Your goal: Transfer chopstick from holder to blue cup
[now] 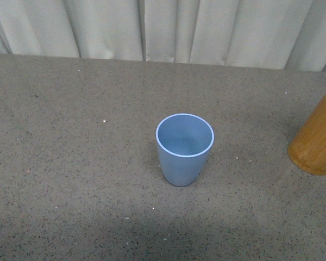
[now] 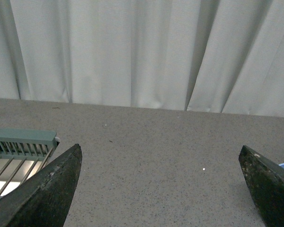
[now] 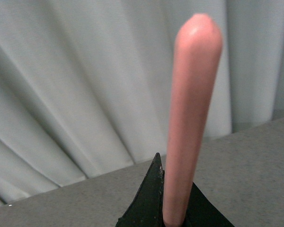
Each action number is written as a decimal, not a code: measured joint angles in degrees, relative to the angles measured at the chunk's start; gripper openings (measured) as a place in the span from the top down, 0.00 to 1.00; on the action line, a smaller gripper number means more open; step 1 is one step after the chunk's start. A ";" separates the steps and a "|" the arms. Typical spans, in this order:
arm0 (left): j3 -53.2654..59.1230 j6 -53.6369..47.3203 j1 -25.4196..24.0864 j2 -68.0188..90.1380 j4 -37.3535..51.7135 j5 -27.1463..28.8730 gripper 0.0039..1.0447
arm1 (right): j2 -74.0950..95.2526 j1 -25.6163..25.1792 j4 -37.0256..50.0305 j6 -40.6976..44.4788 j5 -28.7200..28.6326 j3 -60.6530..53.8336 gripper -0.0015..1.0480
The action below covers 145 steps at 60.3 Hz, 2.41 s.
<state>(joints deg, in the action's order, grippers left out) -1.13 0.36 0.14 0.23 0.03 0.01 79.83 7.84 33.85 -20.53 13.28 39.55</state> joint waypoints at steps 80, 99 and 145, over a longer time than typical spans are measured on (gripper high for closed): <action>0.00 0.00 0.00 0.00 0.00 0.00 0.06 | 21.00 23.23 5.09 -10.14 7.39 6.10 0.73; 0.00 0.00 0.00 0.00 0.00 0.00 0.06 | 15.54 21.05 4.09 -8.33 11.34 1.90 0.19; 0.00 -0.09 0.00 -0.09 0.00 0.00 0.06 | -79.47 -7.69 -33.75 20.35 -13.35 -39.34 0.99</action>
<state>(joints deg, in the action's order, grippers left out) -1.13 0.27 0.14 0.14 0.03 0.01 0.36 0.14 0.10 -0.19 -0.08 0.21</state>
